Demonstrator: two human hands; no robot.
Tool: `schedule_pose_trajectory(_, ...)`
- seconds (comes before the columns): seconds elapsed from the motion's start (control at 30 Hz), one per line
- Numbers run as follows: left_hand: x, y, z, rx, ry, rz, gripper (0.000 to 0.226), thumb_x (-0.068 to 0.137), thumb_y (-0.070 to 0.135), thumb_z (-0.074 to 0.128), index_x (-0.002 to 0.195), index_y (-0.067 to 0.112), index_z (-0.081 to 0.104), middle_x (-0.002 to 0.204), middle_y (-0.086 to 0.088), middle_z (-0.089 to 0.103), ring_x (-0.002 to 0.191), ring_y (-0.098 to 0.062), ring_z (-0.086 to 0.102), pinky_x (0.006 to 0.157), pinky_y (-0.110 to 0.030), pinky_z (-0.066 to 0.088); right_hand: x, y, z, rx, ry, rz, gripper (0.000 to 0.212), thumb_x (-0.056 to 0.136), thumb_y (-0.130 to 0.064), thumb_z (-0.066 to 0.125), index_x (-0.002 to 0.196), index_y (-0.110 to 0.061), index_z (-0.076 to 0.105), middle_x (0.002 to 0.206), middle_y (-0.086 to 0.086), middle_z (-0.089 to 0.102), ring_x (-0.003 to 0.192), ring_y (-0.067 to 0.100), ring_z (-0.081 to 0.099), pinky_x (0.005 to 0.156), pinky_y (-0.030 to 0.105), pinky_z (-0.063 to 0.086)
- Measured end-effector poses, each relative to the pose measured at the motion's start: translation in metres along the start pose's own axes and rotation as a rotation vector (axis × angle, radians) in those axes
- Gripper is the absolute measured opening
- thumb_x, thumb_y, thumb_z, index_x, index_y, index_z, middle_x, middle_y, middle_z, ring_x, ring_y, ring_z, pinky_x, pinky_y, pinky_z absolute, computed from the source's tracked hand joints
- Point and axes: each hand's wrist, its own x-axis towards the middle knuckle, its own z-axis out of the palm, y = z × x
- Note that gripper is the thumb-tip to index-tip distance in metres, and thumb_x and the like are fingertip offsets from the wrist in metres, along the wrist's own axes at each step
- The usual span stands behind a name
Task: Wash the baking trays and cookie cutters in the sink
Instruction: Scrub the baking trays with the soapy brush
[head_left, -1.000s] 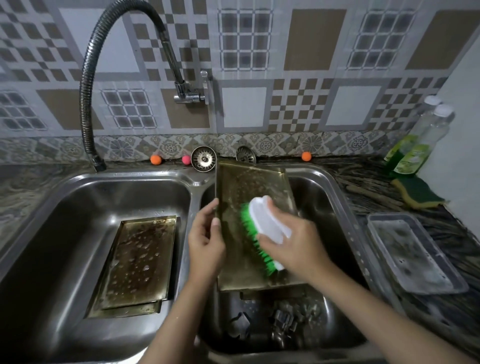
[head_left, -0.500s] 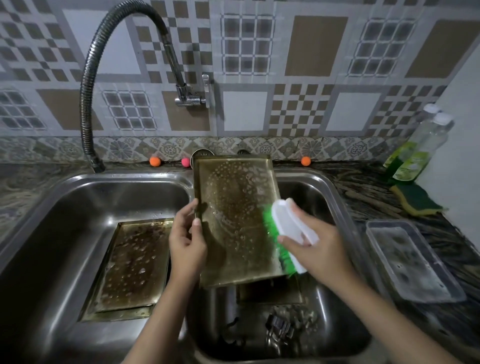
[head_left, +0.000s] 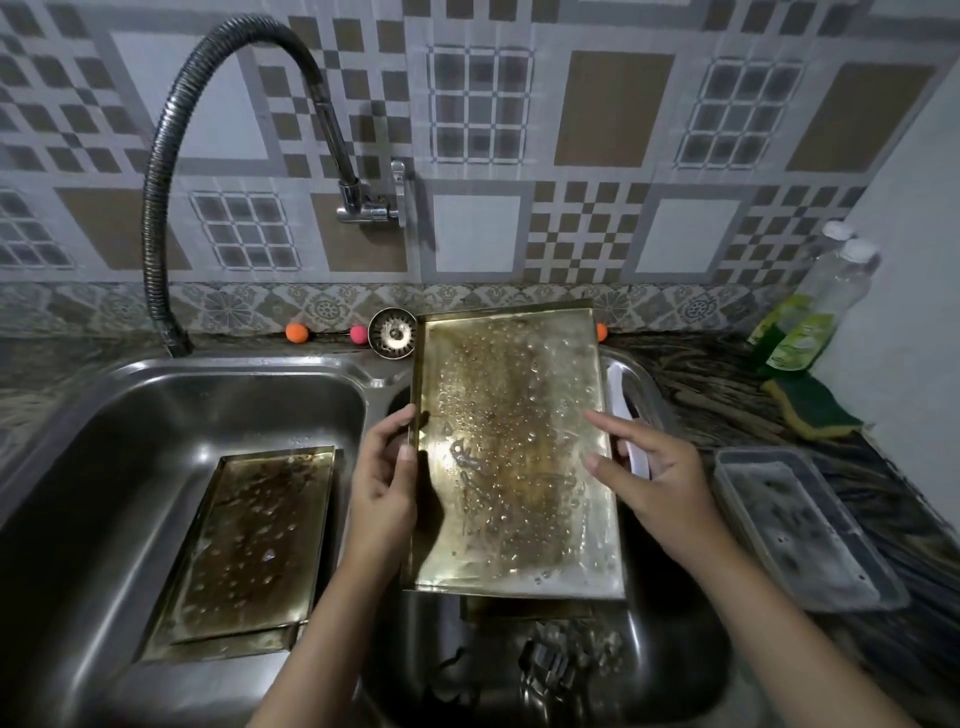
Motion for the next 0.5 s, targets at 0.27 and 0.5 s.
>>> schedule_pose_trajectory(0.27,-0.006,0.013,0.02,0.413,-0.256,-0.057,0.043,0.085,0.045,0.052,0.128,0.04,0.044,0.137,0.01,0.047,0.128,0.001,0.041,0.109,-0.025,0.033,-0.007,-0.001,0.015,0.08,0.174,0.058,0.044,0.083,0.011,0.062,0.114,-0.019,0.07,0.112,0.007,0.068,0.102,0.019,0.055,0.091,0.012,0.041)
schedule_pose_trajectory(0.5,-0.043,0.048,0.064,0.309,-0.633,-0.183,0.1,0.07,0.059,0.069,0.15,0.026,0.019,0.149,0.014,0.034,0.136,0.003,0.032,0.111,-0.021,0.031,-0.006,0.003,0.029,0.083,0.134,0.047,0.038,0.08,-0.001,0.073,0.11,-0.024,0.071,0.09,-0.017,0.068,0.088,-0.006,0.062,0.082,0.007,0.043)
